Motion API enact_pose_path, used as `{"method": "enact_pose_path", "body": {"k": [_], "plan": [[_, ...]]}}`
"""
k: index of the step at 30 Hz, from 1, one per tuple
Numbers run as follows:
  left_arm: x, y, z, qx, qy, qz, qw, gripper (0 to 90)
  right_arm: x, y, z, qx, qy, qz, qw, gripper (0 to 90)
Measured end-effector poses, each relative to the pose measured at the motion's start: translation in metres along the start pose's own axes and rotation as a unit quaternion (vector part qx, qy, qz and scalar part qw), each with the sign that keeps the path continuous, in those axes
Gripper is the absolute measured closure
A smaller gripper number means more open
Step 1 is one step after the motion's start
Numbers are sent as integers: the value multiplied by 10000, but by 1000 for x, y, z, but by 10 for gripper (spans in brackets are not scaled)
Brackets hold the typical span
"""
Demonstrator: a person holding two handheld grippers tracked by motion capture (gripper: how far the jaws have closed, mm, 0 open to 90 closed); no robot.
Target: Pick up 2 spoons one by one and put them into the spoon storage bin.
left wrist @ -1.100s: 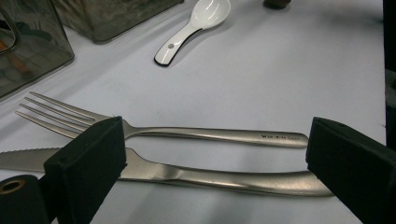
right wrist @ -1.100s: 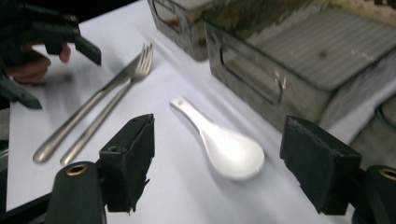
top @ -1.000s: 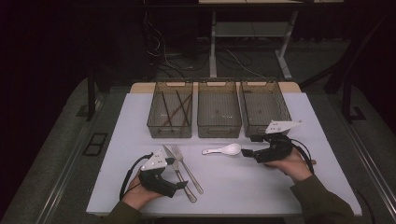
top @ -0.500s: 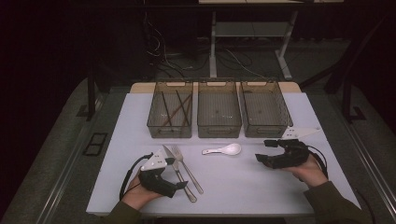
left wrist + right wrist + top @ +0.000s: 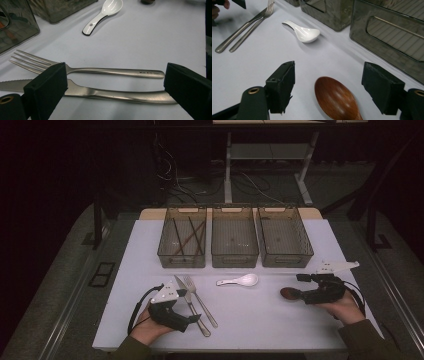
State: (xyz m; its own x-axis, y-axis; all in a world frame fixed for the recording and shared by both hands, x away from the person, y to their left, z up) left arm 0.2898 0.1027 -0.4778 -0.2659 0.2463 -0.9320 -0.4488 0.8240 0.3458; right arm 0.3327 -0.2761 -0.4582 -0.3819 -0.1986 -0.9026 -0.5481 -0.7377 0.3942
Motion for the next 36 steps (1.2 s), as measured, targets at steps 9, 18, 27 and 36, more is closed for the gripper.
{"method": "enact_pose_path", "body": {"k": [9, 18, 27, 36], "plan": [[0, 3, 2, -32, 35, -21, 10000, 43, 6, 0, -12, 55, -102, 96, 9999, 284], [1, 2, 2, -13, 58, -25, 10000, 43, 15, -4, -26, 69, -376, 269, 9989, 344], [2, 2, 3, -8, 64, -5, 10000, 43, 20, -10, -26, 71, -247, 476, 9985, 332], [2, 1, 2, 18, 48, 15, 10000, 43, 25, -11, -22, -62, -95, 661, 9977, 384]]}}
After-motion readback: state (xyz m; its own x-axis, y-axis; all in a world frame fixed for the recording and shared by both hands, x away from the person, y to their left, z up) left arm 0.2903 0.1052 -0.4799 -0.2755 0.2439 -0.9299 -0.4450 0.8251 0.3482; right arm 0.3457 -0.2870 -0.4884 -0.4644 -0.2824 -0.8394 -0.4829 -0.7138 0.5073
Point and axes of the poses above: each handheld gripper's, and its own axes: y roughly backward along the jaws, x roughly out of its underside, z roughly to its left, the point moved 7 cm from there along -y, roughly forward along the jaws, and after that the axes turned 13 degrees about -z, right-handed, at the moved point
